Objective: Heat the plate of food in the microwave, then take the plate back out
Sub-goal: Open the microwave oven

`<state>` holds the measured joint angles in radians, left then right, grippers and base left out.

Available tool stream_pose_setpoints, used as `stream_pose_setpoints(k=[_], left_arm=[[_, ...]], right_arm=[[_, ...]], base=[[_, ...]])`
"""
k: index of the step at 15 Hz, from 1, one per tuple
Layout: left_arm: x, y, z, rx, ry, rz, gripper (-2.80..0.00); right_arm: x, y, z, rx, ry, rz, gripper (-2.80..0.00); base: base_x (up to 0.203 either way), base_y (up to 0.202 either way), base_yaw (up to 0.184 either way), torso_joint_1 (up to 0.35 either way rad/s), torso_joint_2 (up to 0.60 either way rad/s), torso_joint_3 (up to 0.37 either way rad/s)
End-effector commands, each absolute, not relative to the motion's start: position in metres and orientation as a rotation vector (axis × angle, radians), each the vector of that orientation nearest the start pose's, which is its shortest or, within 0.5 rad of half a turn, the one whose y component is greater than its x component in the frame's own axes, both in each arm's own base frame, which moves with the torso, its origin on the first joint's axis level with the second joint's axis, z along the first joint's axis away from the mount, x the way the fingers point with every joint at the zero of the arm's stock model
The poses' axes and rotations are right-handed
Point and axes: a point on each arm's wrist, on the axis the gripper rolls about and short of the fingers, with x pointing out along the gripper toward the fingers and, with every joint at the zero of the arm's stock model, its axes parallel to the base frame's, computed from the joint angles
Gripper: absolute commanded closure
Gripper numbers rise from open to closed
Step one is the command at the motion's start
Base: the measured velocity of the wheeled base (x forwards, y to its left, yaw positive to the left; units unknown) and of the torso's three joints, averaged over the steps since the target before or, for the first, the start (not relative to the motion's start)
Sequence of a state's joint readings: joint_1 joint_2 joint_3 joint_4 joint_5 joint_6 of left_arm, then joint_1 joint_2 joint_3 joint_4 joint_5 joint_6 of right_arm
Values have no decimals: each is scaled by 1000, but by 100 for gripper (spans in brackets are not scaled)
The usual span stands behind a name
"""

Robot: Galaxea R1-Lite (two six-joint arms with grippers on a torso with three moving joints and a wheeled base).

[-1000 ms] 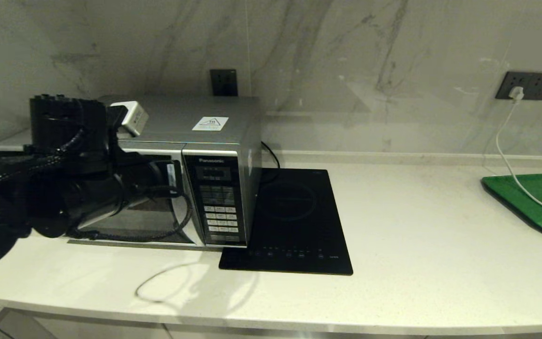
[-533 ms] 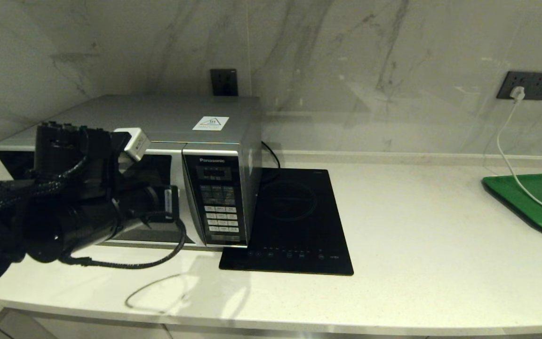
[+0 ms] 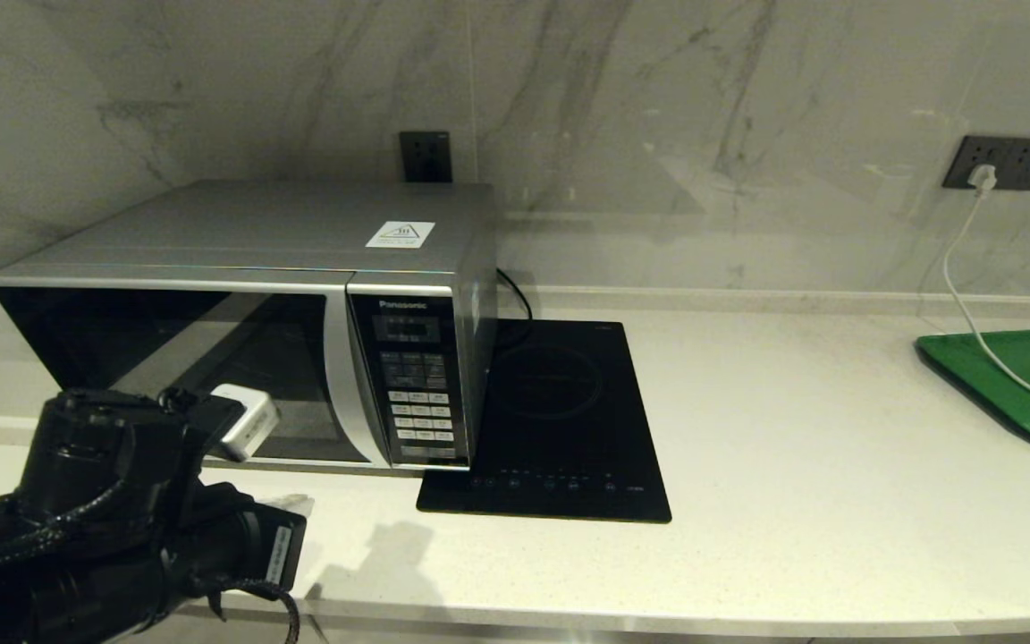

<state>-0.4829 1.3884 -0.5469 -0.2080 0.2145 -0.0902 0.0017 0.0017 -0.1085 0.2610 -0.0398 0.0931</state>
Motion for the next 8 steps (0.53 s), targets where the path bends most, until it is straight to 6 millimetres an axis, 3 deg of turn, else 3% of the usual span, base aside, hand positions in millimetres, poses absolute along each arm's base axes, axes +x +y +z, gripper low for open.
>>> stream_pose_setpoints(k=[1, 8], left_arm=[[186, -95, 139, 143, 650, -243, 0], [223, -151, 88, 127, 607, -350, 0]], right_arm=[[-33, -1, 78, 90, 154, -46, 0], [-33, -1, 78, 90, 153, -46, 0]], base=[[0, 0, 0, 0, 0, 0], [0, 0, 0, 0, 0, 0]])
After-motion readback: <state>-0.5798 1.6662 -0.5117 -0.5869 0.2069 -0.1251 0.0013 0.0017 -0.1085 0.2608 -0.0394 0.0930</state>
